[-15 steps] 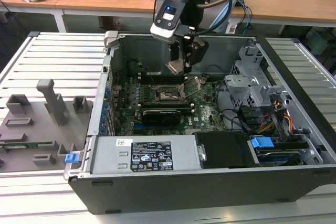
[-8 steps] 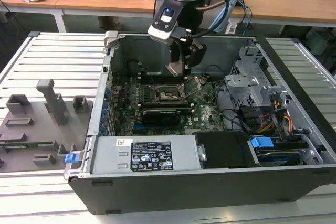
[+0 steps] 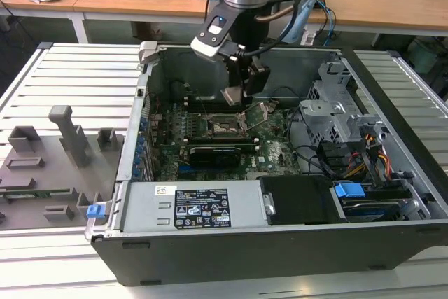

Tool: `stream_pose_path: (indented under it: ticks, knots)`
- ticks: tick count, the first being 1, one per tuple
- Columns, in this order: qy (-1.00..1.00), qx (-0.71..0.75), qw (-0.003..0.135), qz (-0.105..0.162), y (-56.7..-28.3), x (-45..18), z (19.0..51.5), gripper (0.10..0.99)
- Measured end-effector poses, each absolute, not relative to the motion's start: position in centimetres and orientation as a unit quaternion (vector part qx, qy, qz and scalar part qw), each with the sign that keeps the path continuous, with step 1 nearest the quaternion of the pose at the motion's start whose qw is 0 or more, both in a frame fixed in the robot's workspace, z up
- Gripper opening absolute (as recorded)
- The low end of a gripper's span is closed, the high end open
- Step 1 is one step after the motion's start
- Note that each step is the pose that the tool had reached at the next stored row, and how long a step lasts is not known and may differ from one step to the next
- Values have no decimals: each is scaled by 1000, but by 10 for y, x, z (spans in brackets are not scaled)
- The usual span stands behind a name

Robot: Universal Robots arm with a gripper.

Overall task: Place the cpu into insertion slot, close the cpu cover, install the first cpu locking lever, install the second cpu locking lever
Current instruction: 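Place the cpu into insertion slot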

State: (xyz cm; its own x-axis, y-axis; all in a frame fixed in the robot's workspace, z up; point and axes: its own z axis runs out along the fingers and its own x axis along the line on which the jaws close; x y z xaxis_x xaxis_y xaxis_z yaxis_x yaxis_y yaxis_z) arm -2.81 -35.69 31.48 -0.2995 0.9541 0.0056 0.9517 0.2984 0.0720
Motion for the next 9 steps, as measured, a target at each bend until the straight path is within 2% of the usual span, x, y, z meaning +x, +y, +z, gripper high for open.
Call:
stream_pose_path:
  ticks: [9]
  knots:
    - [793,609,20,30,-357,-31,310,541]
